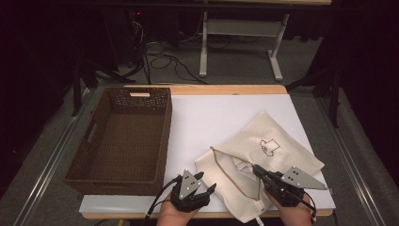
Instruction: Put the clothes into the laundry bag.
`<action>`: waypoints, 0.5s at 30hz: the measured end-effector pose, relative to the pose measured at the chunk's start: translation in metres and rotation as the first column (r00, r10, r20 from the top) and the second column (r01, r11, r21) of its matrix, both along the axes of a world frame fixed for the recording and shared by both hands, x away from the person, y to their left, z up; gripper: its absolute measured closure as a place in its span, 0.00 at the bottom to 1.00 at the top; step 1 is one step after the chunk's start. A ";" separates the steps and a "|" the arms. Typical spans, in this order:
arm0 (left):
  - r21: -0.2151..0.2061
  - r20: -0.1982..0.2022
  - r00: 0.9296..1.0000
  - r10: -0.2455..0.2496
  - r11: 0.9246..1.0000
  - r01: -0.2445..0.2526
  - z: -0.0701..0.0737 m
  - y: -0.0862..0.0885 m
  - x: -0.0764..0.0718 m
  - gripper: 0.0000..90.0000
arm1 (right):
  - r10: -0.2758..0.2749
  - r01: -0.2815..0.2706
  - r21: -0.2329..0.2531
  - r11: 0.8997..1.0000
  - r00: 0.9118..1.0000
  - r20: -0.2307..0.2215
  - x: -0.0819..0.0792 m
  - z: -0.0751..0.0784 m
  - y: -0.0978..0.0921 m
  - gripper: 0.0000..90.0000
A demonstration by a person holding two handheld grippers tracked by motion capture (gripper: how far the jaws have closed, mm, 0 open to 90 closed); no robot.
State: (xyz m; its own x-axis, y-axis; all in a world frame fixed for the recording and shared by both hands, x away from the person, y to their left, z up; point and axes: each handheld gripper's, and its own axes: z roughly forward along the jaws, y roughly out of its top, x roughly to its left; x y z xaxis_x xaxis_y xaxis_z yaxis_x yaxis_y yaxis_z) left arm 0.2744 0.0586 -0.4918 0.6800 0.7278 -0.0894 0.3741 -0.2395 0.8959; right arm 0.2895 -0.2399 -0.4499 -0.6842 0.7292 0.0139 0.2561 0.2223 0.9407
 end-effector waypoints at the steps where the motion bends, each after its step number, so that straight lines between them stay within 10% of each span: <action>1: 0.003 0.006 1.000 -0.006 1.000 0.006 0.000 -0.001 0.000 0.47 | 0.009 -0.009 -0.009 1.000 1.000 -0.005 0.000 -0.002 0.001 1.00; 15: -0.001 0.028 1.000 -0.004 1.000 0.004 0.002 0.003 -0.003 0.44 | 0.026 -0.062 -0.232 0.971 0.988 -0.152 0.004 -0.043 0.025 0.99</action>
State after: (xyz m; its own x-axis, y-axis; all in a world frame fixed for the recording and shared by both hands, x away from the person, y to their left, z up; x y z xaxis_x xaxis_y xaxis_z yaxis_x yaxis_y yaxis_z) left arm 0.2718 0.0615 -0.4901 0.6850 0.7250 -0.0717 0.3483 -0.2395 0.9063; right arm 0.2936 -0.2152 -0.4930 -0.7190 0.6931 -0.0518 0.3725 0.4472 0.8132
